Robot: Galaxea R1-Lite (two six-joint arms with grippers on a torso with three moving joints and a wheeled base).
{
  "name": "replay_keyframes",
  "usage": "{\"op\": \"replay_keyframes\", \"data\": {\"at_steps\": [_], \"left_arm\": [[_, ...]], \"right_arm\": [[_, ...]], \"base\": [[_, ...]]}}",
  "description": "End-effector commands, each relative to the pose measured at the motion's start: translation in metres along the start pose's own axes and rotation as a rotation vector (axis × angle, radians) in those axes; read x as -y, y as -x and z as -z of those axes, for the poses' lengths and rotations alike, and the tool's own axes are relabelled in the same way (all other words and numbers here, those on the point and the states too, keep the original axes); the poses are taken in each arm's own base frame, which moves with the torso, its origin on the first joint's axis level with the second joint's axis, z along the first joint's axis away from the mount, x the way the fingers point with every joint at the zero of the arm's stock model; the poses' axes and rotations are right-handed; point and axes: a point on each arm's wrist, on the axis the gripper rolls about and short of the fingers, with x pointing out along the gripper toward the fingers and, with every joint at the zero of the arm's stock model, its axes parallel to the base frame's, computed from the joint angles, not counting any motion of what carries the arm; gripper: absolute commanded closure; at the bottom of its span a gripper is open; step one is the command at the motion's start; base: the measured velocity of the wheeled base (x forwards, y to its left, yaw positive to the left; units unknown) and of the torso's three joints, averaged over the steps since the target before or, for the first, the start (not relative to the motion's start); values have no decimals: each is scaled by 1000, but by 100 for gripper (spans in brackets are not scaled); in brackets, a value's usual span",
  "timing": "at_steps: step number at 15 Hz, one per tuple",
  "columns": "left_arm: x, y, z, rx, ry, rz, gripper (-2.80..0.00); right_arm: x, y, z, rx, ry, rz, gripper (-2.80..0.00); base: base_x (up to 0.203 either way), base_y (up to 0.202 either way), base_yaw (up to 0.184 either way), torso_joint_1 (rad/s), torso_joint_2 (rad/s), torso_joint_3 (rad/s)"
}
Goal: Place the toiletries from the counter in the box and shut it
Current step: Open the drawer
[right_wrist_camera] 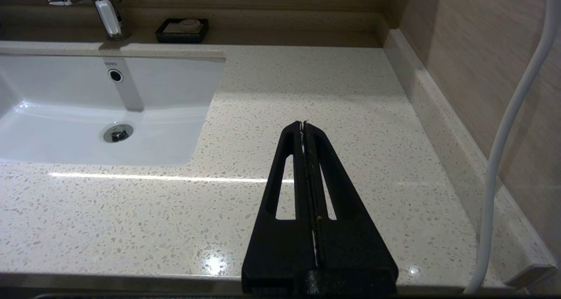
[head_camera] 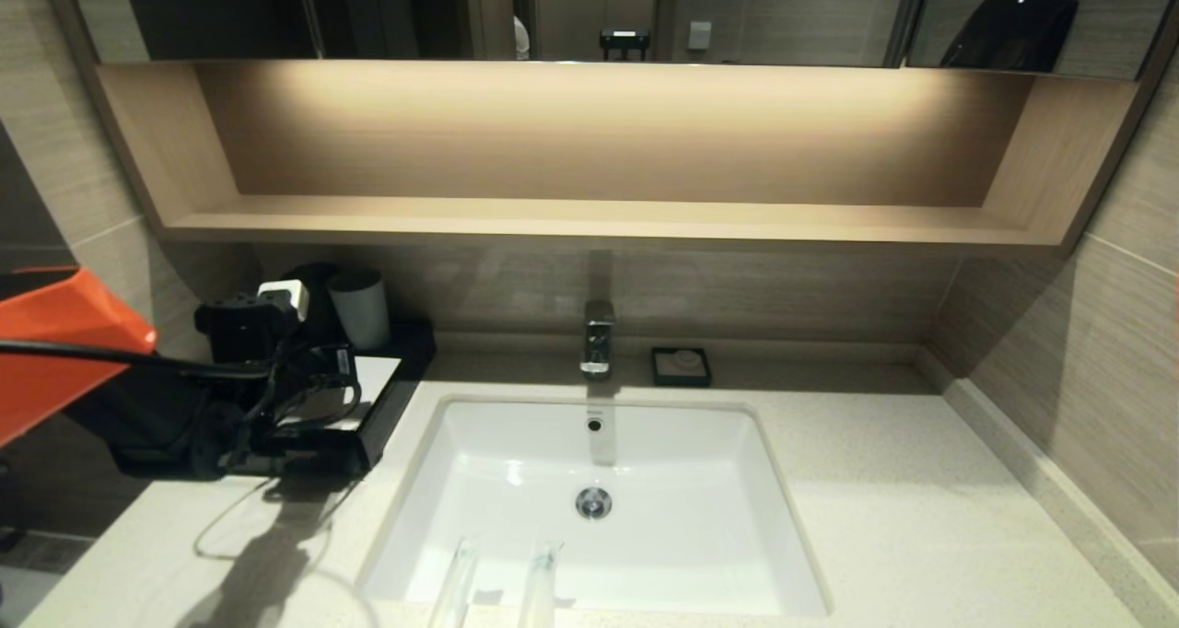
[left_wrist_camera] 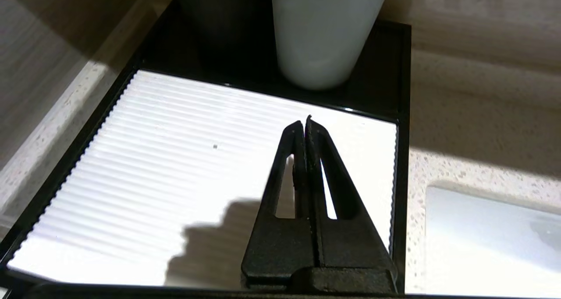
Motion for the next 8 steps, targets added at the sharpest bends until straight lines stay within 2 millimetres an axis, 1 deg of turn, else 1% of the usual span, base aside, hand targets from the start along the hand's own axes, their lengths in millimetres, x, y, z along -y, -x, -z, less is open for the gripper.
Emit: {"op": "replay_keyframes", "data": {"at_steps": [1,4,7,8], "left_arm": [[-1,15,-1,9,1,1,0],[-2,32,-7,23,1,11,0],[-2,46,-19,47,4,17,0],[1,52,-23,49,1,29,0]], "right_arm": [[0,0,0,1,0,0,0],[0,0,0,0,0,0,0],[0,0,0,0,0,0,0],[0,0,0,1,0,-1,0]], "base": [[0,0,0,0,0,0],[0,0,0,0,0,0],[0,0,0,0,0,0],[0,0,0,0,0,0]]}}
